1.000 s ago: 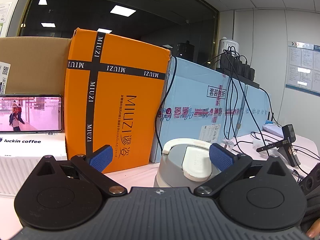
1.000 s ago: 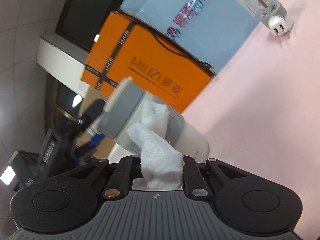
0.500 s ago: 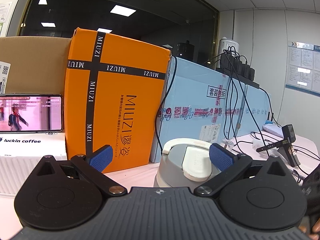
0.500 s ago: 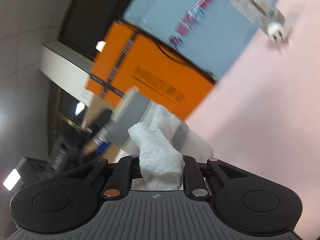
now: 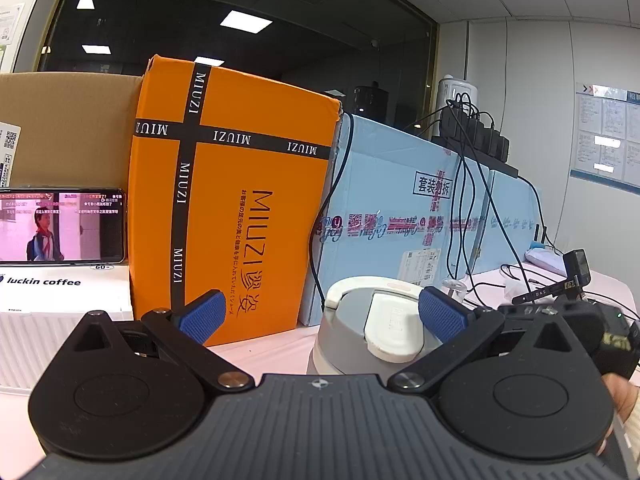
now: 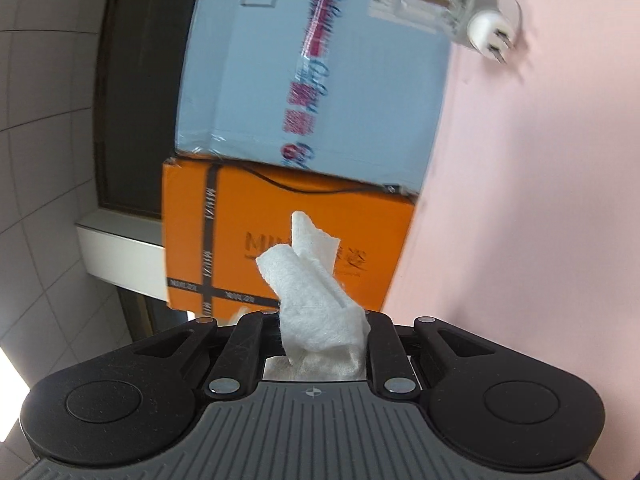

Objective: Clean container
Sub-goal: 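Carry the wipe with the right gripper toward the mug held by the left gripper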

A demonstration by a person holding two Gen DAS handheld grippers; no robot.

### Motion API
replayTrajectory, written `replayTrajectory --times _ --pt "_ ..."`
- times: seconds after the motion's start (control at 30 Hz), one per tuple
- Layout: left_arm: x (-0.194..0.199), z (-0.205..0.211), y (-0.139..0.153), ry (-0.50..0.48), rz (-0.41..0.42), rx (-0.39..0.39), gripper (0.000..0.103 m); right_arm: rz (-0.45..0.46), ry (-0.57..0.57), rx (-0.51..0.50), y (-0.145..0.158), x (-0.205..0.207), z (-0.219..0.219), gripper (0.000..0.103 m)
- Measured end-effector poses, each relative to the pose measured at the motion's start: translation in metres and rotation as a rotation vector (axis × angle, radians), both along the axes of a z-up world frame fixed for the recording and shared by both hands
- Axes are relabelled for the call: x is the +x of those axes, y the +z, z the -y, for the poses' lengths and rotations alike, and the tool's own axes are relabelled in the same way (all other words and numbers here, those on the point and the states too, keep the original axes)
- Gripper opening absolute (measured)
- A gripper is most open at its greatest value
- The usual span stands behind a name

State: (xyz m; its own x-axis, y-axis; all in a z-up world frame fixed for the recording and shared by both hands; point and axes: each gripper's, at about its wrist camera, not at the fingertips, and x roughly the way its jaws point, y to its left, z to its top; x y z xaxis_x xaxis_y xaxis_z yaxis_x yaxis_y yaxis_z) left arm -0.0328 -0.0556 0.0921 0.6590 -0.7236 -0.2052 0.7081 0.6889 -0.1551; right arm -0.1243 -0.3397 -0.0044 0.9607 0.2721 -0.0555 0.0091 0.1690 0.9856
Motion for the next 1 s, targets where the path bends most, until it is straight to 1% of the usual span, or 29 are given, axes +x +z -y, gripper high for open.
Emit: replayTrajectory --times 0.3,0.37,0.43,0.5,0.53,0.57,0.63,0.73,0.83,1.0 --pt "0.001 0.001 0.0 -0.001 -0.001 -0.001 0.103 -0.141 -0.001 -0.043 -0.02 0.004 -0.01 0.014" --pt "0.001 0.001 0.0 -0.001 -0.001 0.0 0.103 -0.184 0.01 -0.068 -0.02 0.006 -0.013 0.014" --pt "0.001 0.001 0.001 0.001 0.0 0.001 0.103 -0.166 0.004 -0.077 -0.018 0.002 -0.013 0.014" --pt "0.001 0.001 0.001 0.001 0.001 0.001 0.103 -0.143 -0.003 -0.089 -0.013 -0.002 -0.013 0.01" --pt "0.001 0.001 0.001 0.0 0.0 0.001 0.103 -0.131 -0.007 -0.097 -0.01 -0.004 -0.013 0.011" --pt "0.001 0.001 0.001 0.001 0.0 0.0 0.103 -0.094 -0.008 -0.086 -0.008 -0.008 -0.012 0.011" --pt "0.001 0.001 0.0 0.0 -0.001 -0.001 0.103 -0.047 -0.005 -0.065 -0.006 -0.014 -0.011 0.011" --pt "0.001 0.002 0.0 0.0 0.0 -0.002 0.103 0.007 0.003 -0.069 -0.001 -0.022 -0.011 0.011" --pt "0.001 0.002 0.0 0.001 0.001 -0.001 0.103 0.009 0.001 -0.093 -0.002 -0.026 -0.014 0.012" --pt "0.001 0.001 0.0 0.001 0.0 -0.003 0.103 -0.054 0.014 -0.088 -0.013 -0.029 -0.016 0.012"
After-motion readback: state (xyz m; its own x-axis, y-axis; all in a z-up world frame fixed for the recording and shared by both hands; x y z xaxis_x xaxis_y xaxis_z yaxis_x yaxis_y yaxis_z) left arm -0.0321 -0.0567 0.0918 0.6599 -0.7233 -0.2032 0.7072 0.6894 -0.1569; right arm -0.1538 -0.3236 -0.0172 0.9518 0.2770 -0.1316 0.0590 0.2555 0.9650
